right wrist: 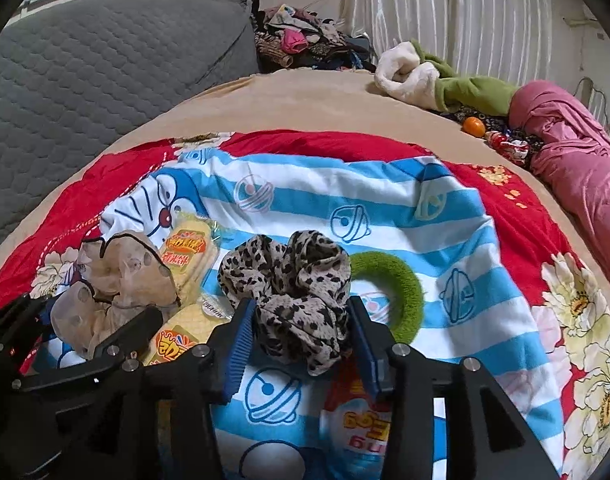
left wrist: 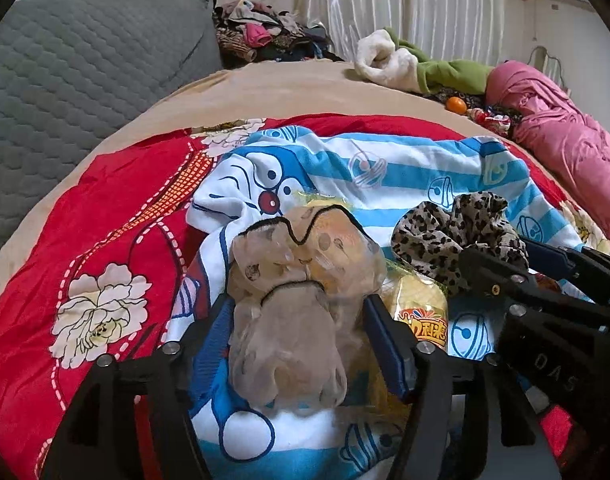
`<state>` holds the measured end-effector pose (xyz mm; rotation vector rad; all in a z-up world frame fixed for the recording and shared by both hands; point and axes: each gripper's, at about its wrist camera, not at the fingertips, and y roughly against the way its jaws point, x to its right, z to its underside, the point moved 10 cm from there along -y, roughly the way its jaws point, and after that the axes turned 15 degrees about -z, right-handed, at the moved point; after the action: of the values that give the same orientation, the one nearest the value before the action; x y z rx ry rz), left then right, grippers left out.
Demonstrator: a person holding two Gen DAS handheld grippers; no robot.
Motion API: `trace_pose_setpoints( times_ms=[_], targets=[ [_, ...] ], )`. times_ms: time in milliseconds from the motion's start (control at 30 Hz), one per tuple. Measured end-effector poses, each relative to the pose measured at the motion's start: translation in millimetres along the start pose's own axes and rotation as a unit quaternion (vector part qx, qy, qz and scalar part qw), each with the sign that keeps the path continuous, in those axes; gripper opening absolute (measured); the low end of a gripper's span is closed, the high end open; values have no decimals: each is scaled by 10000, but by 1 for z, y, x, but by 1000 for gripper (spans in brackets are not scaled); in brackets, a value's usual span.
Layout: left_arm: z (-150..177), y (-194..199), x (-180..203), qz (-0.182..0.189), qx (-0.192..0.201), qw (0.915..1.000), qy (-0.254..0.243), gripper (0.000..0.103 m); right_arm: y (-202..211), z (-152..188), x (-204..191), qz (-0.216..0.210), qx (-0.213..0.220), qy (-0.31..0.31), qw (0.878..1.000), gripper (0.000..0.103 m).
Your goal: Organize objects
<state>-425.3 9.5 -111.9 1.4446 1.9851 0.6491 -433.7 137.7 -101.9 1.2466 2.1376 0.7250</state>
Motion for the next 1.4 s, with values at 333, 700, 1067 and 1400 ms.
trace_pose_setpoints(
  times_ms=[333, 700, 1067, 1400],
  targets=[
    [1, 16, -6, -100, 40, 9999, -40, 83, 15, -1, -5, -39, 70, 51, 10000, 53],
    [-1, 36, -27, -254, 72, 9995, 159, 103, 43, -6, -9, -124, 278, -38, 9995, 81],
    [-4, 60, -43, -310, 146, 9992, 208, 103, 72, -12, -20, -55, 474, 80, 9988, 100],
    [-11, 95, -60, -307, 306, 9985, 332, 103, 113, -7, -23, -32, 750, -28, 9972, 102]
  ],
)
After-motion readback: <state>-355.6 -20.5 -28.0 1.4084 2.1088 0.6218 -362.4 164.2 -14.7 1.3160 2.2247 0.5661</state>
